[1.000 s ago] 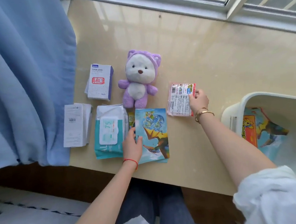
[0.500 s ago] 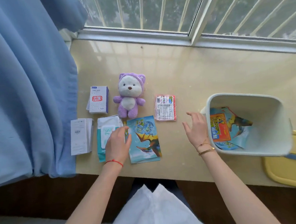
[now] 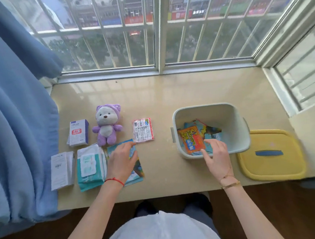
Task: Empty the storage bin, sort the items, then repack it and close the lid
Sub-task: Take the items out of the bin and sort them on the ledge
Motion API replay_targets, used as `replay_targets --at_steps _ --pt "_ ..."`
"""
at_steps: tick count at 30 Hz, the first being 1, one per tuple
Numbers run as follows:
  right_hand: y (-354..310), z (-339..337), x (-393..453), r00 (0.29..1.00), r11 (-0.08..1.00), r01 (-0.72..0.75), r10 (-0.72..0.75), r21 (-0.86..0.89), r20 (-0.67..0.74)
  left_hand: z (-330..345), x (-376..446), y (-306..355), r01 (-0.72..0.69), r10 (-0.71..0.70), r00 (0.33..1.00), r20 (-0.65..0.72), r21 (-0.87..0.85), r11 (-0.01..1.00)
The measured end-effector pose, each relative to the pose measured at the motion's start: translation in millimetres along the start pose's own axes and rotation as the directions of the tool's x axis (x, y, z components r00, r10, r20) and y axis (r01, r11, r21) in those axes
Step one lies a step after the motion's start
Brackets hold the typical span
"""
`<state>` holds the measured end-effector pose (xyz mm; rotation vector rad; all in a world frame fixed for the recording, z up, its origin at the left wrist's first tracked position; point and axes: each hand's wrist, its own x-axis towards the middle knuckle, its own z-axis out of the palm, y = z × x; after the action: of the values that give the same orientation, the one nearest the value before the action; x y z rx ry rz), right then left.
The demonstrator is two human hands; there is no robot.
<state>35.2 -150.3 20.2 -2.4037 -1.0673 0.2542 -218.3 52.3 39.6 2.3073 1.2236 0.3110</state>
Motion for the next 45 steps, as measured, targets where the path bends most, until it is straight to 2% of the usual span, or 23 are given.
replay_targets --at_steps 3,10,16,22,29,37,40,45 --pt "42 -31 10 1.0 1.0 0.013 -0.013 0.0 -0.009 27 1 48 -0.002 0.001 1.0 -0.022 -0.021 1.0" --pt "137 -91 53 0.994 0.996 0.077 -0.073 -0.04 0.075 86 6 160 0.047 -0.051 0.992 -0.116 -0.041 0.998" --pt "181 -94 100 0.969 0.993 0.121 -0.115 -0.015 0.218 130 32 206 0.162 -0.166 0.985 -0.056 -0.078 0.984" --pt "185 -51 151 0.915 0.988 0.154 -0.14 -0.008 0.379 184 78 206 0.333 -0.325 0.939 0.112 -0.058 0.941" --pt "200 22 201 0.863 0.991 0.116 -0.068 -0.064 0.501 257 113 184 0.525 -0.523 0.808 0.271 0.07 0.848" --pt "209 91 217 0.771 0.991 0.061 0.03 -0.121 0.636 304 121 157 0.666 -0.67 0.683 0.292 0.129 0.735" --pt "211 102 215 0.776 0.98 0.118 0.008 -0.158 0.631 313 120 151 0.707 -0.7 0.66 0.274 0.089 0.702" --pt "210 106 212 0.779 0.987 0.077 0.029 -0.142 0.627 320 121 145 0.758 -0.729 0.636 0.253 -0.027 0.652"
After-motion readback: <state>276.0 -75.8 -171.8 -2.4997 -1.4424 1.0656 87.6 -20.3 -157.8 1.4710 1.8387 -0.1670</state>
